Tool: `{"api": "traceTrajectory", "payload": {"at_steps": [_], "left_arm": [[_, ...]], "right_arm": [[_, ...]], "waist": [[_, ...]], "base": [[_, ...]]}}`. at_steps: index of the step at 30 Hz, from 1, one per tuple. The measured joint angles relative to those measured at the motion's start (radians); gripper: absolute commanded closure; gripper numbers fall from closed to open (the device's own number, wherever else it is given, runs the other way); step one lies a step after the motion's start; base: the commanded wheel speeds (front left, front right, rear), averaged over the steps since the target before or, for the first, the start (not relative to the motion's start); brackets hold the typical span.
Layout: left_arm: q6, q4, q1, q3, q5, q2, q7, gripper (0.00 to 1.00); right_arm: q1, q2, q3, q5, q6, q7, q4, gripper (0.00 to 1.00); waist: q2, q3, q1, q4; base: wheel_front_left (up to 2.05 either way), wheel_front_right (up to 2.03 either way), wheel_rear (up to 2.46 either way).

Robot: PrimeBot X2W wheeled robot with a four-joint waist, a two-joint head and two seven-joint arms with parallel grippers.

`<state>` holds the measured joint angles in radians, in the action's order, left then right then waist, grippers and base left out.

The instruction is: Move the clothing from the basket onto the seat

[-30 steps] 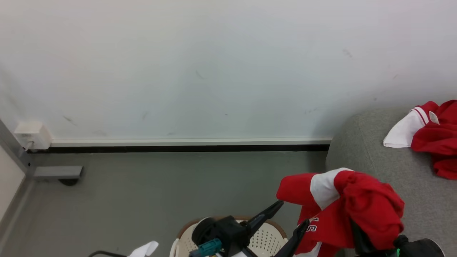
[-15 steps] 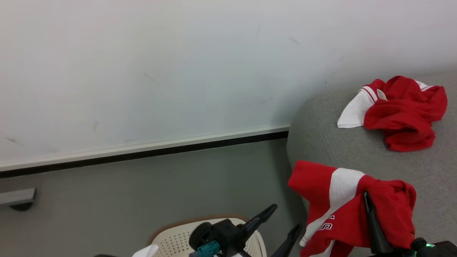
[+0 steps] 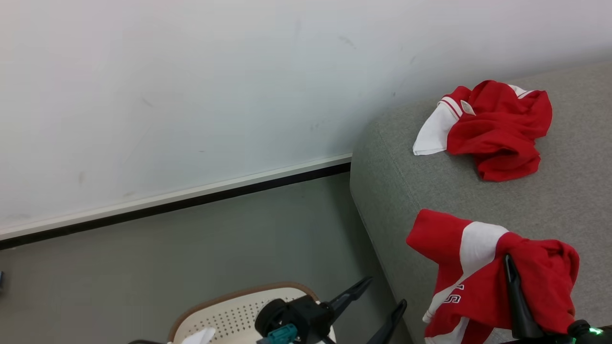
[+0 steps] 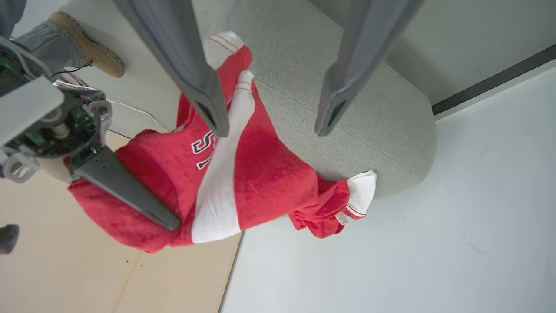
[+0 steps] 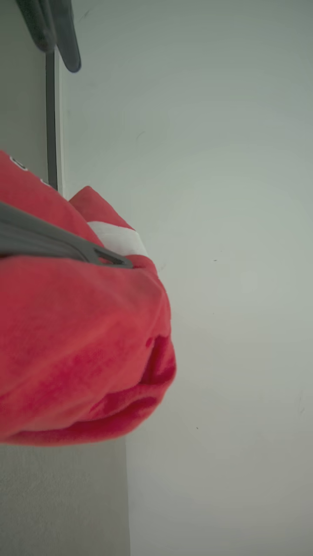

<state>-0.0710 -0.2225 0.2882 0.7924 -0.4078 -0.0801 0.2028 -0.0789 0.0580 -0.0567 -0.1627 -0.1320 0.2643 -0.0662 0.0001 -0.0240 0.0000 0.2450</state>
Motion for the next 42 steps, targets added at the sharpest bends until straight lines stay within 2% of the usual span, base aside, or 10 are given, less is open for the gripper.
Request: {"api": "traceTrajectory", "payload": {"at_steps": [8,17,21,26,29,30,31,38,42], "left_arm": [[0.000,0.006,0.024,0.001,0.000,-0.013,-0.008,0.00],[-0.009,0.056,0.163,-0.035,0.029,-0.094,-0.047,0.00],[-0.017,0.075,0.219,-0.042,0.041,-0.113,-0.053,0.00],[-0.018,0.099,0.313,-0.079,0.052,-0.128,-0.047,0.00],[-0.021,0.108,0.351,-0.095,0.056,-0.135,-0.043,0.00],[-0.021,0.114,0.376,-0.102,0.057,-0.139,-0.041,0.00],[-0.021,0.114,0.376,-0.102,0.057,-0.139,-0.041,0.00],[-0.025,0.111,0.403,-0.100,0.065,-0.131,-0.008,0.00],[-0.026,0.109,0.405,-0.095,0.065,-0.132,0.002,0.00]], "right_arm": [[0.012,-0.001,0.016,-0.004,0.000,0.000,-0.027,1.00],[0.216,-0.002,0.086,0.012,0.000,0.000,-0.080,1.00],[0.322,0.025,0.117,0.041,0.000,0.000,-0.074,1.00],[0.532,0.109,0.185,0.051,0.000,-0.031,-0.050,1.00],[0.682,0.187,0.231,0.041,0.000,-0.093,-0.018,1.00],[0.793,0.251,0.262,0.041,0.000,-0.143,0.013,1.00],[0.793,0.251,0.262,0.041,0.000,-0.143,0.013,1.00],[1.140,0.471,0.351,0.004,0.000,-0.289,0.204,1.00],[1.223,0.524,0.437,0.051,0.000,-0.342,0.307,1.00]], "waist": [[0.0000,-0.046,0.0000,-0.005],[0.0000,-0.230,0.0001,-0.027],[0.0000,-0.306,0.0002,-0.040],[0.0000,-0.430,0.0003,-0.070],[0.0000,-0.499,0.0003,-0.091],[-0.0001,-0.542,0.0004,-0.105],[-0.0001,-0.542,0.0004,-0.105],[0.0000,-0.657,0.0003,-0.173],[-0.0001,-0.695,0.0003,-0.218]], "base": [[0.00,0.00,0.00],[0.00,0.00,0.00],[0.00,0.00,0.00],[0.00,0.00,0.00],[0.00,0.00,0.00],[0.00,0.00,0.00],[0.00,0.00,0.00],[0.00,0.00,0.00],[0.00,0.00,0.00]]}}
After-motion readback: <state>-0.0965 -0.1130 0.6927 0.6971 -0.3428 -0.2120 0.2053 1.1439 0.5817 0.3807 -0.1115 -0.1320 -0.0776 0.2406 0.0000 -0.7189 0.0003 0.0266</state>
